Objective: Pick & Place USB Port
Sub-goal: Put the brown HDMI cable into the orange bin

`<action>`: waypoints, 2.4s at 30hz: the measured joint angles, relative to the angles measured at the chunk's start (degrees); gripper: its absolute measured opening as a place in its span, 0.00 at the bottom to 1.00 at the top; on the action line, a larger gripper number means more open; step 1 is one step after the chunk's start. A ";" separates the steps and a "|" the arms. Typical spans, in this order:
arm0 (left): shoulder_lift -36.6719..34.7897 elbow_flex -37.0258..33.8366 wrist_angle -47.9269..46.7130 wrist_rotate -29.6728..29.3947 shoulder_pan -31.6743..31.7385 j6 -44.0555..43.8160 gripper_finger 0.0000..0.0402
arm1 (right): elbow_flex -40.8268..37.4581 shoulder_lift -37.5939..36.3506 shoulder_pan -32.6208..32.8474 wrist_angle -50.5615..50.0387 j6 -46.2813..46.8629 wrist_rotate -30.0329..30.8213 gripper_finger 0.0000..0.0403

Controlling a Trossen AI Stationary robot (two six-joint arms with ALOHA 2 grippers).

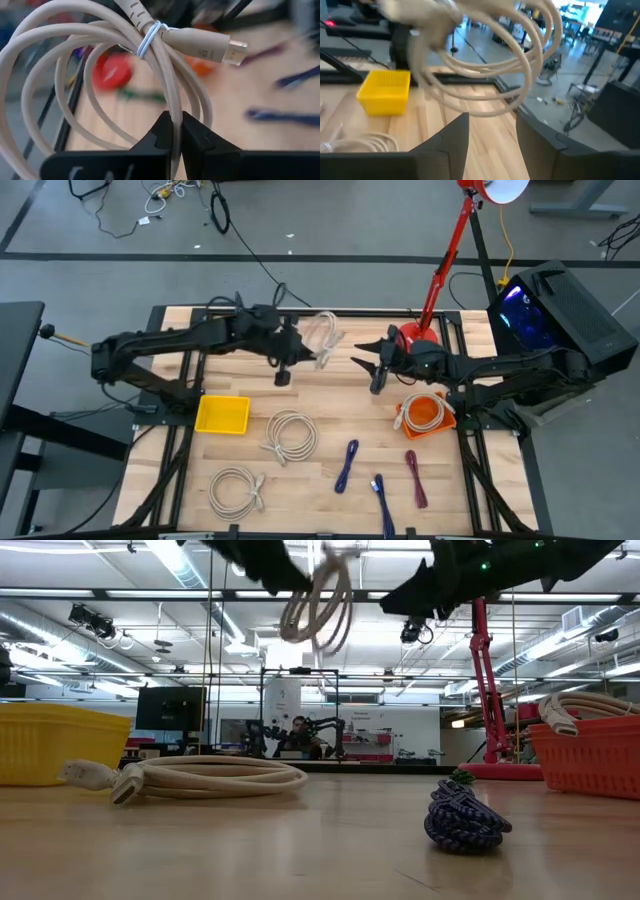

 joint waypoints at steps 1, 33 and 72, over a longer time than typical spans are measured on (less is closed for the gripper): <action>-0.45 0.00 1.63 3.06 -0.27 0.15 0.04 | 0.00 0.00 0.00 0.52 -0.33 -0.08 0.41; 3.68 0.06 11.30 15.63 -1.83 -0.47 0.04 | 0.00 -0.02 0.02 13.03 -2.18 -2.71 0.41; 6.67 0.07 20.50 25.08 -4.77 -1.35 0.04 | 0.00 -0.04 -0.17 16.91 -2.09 -8.86 0.41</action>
